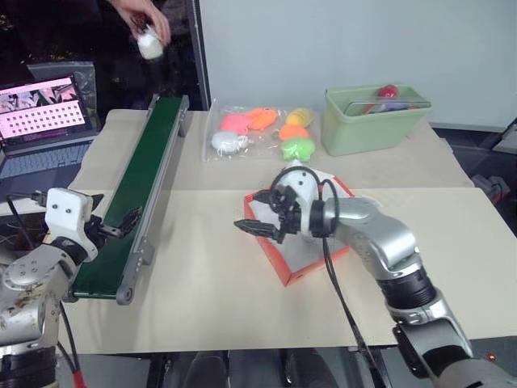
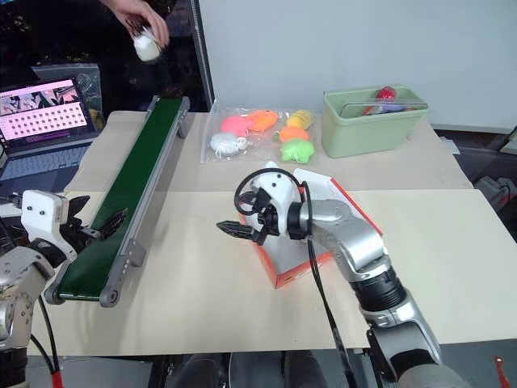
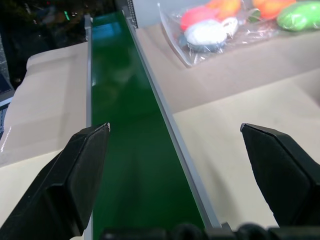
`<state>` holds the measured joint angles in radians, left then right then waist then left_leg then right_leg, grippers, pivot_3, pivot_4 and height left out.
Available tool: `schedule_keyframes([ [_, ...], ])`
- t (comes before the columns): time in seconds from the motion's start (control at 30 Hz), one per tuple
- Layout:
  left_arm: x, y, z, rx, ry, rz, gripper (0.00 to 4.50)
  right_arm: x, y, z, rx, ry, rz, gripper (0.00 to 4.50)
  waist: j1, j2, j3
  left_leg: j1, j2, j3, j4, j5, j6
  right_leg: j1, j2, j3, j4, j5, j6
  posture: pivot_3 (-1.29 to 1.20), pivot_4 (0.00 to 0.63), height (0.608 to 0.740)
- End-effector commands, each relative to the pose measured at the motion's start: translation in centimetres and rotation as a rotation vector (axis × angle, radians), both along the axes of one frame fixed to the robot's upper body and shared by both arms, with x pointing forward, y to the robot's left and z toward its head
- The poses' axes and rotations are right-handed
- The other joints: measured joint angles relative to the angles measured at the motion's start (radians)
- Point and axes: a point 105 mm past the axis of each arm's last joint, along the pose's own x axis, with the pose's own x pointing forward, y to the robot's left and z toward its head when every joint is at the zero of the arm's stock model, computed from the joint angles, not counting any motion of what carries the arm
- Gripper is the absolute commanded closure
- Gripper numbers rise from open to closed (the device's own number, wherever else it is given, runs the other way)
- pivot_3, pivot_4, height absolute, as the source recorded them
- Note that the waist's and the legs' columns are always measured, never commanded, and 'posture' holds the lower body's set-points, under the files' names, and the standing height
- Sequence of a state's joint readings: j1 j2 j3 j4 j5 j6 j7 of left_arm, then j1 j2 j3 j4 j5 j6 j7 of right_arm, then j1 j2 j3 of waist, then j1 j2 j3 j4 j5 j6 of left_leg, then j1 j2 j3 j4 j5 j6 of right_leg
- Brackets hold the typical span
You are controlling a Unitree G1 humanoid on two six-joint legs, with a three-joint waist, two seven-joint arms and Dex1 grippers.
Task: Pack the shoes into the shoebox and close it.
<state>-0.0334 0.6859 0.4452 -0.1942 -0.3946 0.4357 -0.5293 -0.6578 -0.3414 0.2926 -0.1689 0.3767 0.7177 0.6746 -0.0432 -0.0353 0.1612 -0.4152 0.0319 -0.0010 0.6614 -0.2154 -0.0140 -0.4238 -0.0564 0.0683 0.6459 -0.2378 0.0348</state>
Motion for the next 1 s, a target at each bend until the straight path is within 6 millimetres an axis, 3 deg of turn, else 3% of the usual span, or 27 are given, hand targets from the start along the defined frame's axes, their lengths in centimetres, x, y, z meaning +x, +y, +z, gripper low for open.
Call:
schedule_keyframes([
  [0.03, -0.3, 0.6, 1.3, 0.024, -0.031, 0.015, 0.0, 0.3, 0.4, 1.4, 0.023, -0.081, -0.018, 0.06, 0.0, 0.0, 0.0, 0.0, 0.0, 0.0, 0.0, 0.0, 0.0, 0.0, 0.0, 0.0, 0.0, 0.0, 0.0, 0.0, 0.15, 0.729],
  [0.53, 0.9, 1.5, -0.1, 0.036, 0.024, 0.062, 0.0, 0.5, 0.3, 1.8, 0.053, -0.085, -0.069, 0.06, 0.0, 0.0, 0.0, 0.0, 0.0, 0.0, 0.0, 0.0, 0.0, 0.0, 0.0, 0.0, 0.0, 0.0, 0.0, 0.0, 0.15, 0.729],
  [1.0, 2.0, 0.4, -0.7, 0.026, 0.029, 0.042, 0.0, 0.2, 0.0, 1.8, 0.056, -0.086, -0.081, 0.06, -0.002, 0.0, 0.0, 0.0, 0.0, 0.0, 0.0, 0.0, 0.0, 0.0, 0.0, 0.0, 0.0, 0.0, 0.0, 0.0, 0.15, 0.729],
])
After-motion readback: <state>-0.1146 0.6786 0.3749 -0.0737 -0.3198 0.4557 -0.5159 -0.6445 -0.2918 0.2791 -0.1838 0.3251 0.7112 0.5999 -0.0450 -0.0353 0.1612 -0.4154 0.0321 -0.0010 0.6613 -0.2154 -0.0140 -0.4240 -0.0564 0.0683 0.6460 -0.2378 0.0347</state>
